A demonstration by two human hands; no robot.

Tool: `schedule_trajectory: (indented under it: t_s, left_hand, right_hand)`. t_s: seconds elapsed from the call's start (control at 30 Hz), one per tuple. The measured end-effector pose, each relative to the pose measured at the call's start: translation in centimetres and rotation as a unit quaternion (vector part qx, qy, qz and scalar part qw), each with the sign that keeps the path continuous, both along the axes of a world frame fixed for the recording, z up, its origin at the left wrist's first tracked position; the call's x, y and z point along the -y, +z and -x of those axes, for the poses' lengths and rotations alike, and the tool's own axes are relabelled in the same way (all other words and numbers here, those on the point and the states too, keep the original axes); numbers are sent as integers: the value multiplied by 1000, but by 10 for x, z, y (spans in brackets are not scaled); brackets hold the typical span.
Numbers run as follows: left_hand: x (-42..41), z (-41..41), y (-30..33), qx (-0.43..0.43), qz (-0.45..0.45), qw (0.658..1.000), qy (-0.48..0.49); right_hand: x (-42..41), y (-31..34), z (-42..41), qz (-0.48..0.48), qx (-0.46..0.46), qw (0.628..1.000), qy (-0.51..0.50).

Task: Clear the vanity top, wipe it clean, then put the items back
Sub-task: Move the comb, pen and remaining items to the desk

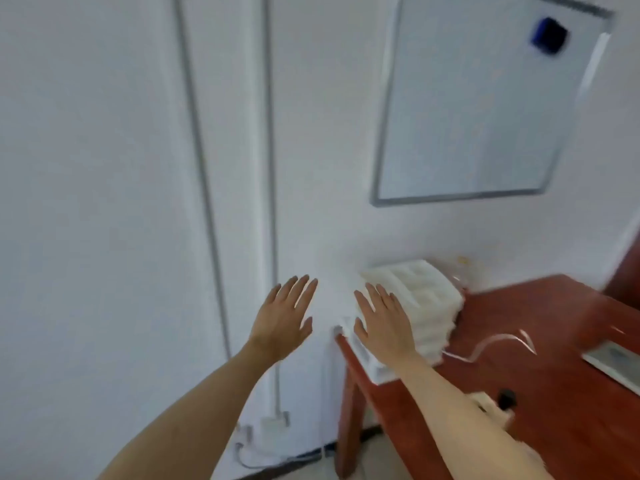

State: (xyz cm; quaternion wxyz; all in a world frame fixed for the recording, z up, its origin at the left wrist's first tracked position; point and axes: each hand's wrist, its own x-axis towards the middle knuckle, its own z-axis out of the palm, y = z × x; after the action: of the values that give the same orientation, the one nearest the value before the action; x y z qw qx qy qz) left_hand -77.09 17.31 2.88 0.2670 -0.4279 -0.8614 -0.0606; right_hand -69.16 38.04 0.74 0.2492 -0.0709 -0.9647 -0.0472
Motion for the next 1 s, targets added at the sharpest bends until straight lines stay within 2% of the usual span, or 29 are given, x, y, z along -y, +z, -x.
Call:
schedule_trajectory:
  t_s: [0.2, 0.47, 0.7, 0.9, 1.0]
  left_hand:
    - [194, 3, 42, -45, -9, 979, 198]
    - [431, -76, 45, -42, -17, 904, 425]
    - [587, -170, 19, -26, -32, 818, 574]
    - [676, -225, -10, -16, -34, 726, 686]
    - [710, -245, -27, -6, -63, 676, 734]
  right_hand:
    - [170, 43, 80, 11, -49, 984, 169]
    - [429, 53, 101, 17, -46, 924, 379]
    - [631, 34, 81, 17, -12, 839, 544]
    - [772, 7, 70, 13, 45, 766, 641]
    - [830, -7, 65, -3, 78, 735, 673]
